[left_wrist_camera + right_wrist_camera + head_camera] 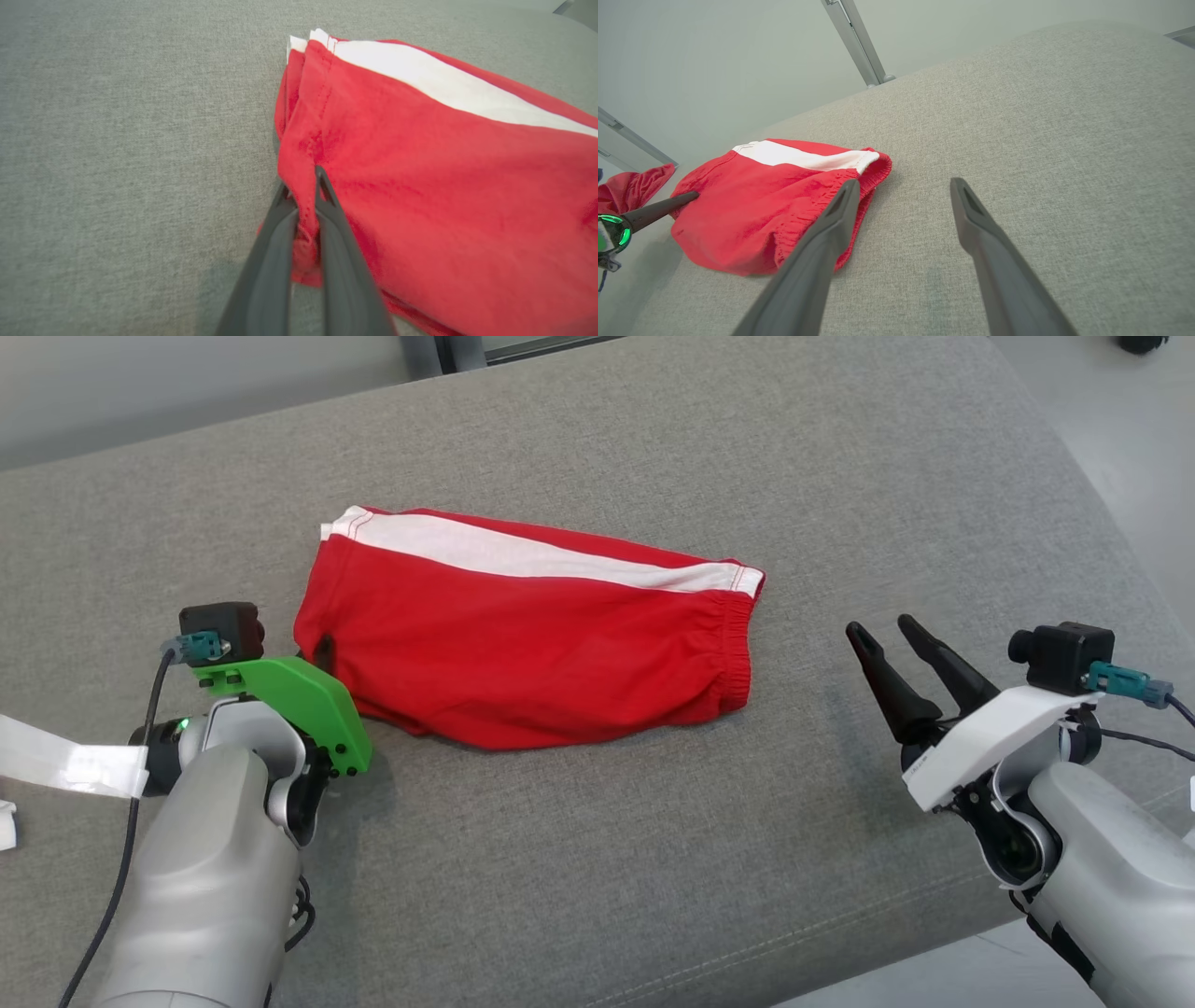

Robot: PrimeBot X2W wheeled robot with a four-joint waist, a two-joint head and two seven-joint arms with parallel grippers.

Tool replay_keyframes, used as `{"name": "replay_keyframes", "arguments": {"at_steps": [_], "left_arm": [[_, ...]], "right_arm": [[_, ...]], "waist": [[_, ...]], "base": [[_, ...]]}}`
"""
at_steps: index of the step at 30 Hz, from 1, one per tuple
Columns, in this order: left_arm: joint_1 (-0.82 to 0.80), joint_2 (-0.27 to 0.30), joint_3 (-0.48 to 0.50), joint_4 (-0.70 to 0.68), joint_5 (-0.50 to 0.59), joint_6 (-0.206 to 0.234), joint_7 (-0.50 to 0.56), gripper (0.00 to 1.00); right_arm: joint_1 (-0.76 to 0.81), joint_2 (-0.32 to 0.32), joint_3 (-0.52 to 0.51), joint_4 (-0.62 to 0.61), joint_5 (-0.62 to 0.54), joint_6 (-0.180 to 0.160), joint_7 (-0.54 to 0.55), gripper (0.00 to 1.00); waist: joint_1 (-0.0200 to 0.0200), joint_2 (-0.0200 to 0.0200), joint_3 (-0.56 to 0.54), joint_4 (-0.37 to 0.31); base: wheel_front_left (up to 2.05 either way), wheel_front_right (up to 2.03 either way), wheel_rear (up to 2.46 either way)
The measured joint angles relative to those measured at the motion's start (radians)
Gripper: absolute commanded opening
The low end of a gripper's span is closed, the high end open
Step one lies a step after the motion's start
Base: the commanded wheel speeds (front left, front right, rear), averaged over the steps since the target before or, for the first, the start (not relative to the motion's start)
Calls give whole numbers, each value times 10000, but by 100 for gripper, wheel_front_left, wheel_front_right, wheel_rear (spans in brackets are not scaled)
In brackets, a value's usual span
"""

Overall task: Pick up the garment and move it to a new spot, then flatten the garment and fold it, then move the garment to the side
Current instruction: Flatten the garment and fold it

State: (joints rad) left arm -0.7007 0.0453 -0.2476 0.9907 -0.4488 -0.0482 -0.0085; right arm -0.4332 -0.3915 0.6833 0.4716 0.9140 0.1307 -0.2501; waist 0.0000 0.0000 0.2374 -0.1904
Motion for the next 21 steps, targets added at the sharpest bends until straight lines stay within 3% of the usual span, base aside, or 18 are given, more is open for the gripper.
{"name": "replay_keyframes", "arguments": {"at_steps": [13,21], "left_arm": [[1376,-284,-54,-453,-500,217,-1348,0],[2532,-257,-1195,-1346,-1632,144,-1595,0]], "right_arm": [[830,54,-125,169,21,0,0,100],[992,61,69,380,19,-2,100,100]], "waist": [[0,0,-623,953],[0,0,-1042,1674]], "base": [[0,0,0],[0,0,0]]}}
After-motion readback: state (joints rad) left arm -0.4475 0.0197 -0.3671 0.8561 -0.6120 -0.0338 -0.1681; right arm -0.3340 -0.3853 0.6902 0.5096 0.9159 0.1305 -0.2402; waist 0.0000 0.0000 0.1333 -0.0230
